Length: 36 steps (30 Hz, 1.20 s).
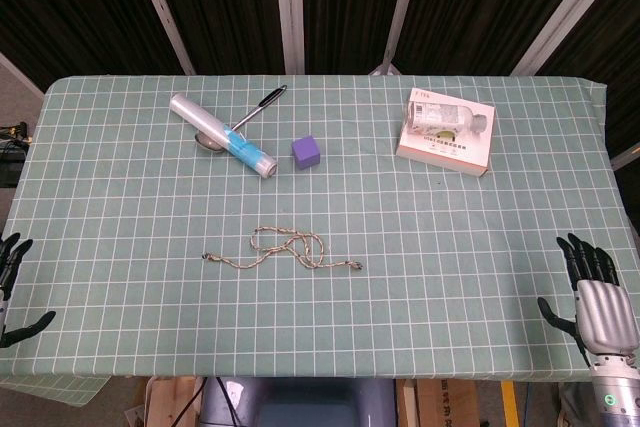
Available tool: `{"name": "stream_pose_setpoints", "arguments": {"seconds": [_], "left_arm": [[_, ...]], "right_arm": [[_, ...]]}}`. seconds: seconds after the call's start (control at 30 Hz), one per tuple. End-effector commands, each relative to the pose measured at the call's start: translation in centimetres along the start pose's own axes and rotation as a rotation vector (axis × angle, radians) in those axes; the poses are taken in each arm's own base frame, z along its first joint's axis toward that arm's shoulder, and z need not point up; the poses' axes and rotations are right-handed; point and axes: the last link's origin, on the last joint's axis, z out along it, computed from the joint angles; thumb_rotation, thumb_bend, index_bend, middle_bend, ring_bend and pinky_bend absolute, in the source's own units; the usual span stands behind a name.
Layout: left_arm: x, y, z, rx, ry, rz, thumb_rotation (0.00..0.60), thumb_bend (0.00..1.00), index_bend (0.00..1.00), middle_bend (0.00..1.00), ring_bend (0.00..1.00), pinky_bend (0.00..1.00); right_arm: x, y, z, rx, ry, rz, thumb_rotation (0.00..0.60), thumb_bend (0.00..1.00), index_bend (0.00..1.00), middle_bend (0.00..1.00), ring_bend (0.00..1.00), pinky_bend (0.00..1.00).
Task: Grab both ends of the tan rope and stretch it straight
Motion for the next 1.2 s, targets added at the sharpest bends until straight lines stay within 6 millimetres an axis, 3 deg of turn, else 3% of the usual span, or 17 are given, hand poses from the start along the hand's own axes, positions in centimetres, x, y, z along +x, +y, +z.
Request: {"name": "stream_pose_setpoints", "arguments": {"seconds": [0.03, 0.63, 0.9, 1.2], "left_arm": [[0.0, 0.0, 0.0, 0.001, 0.001, 0.001, 0.600, 0.01, 0.00, 0.00, 0.00, 0.00], [0.1, -0.2, 0.1, 0.004, 0.002, 0.002, 0.600, 0.01, 0.00, 0.00, 0.00, 0.00], [-0.1, 0.1, 0.3, -0.009, -0.002, 0.006, 0.600, 0.01, 0.00, 0.00, 0.00, 0.00], [-0.2, 0.1, 0.4, -0.011, -0.006, -0.001, 0.600, 0.01, 0.00, 0.00, 0.00, 0.00]], "right_arm": [[0.0, 0.0, 0.0, 0.001, 0.000, 0.000, 0.600, 0.31, 0.00, 0.00, 0.00, 0.00], [0.2, -1.6, 1.1, 0.066, 0.012, 0.083, 0.600, 0.31, 0.00, 0.00, 0.00, 0.00], [-0.8, -5.9, 3.5, 0.152, -0.064, 0.220, 0.600, 0.31, 0.15, 0.01, 0.00, 0.00], [-4.5, -12.8, 6.1, 0.233, -0.161, 0.275, 0.600, 0.31, 0.31, 0.09, 0.00, 0.00]]}}
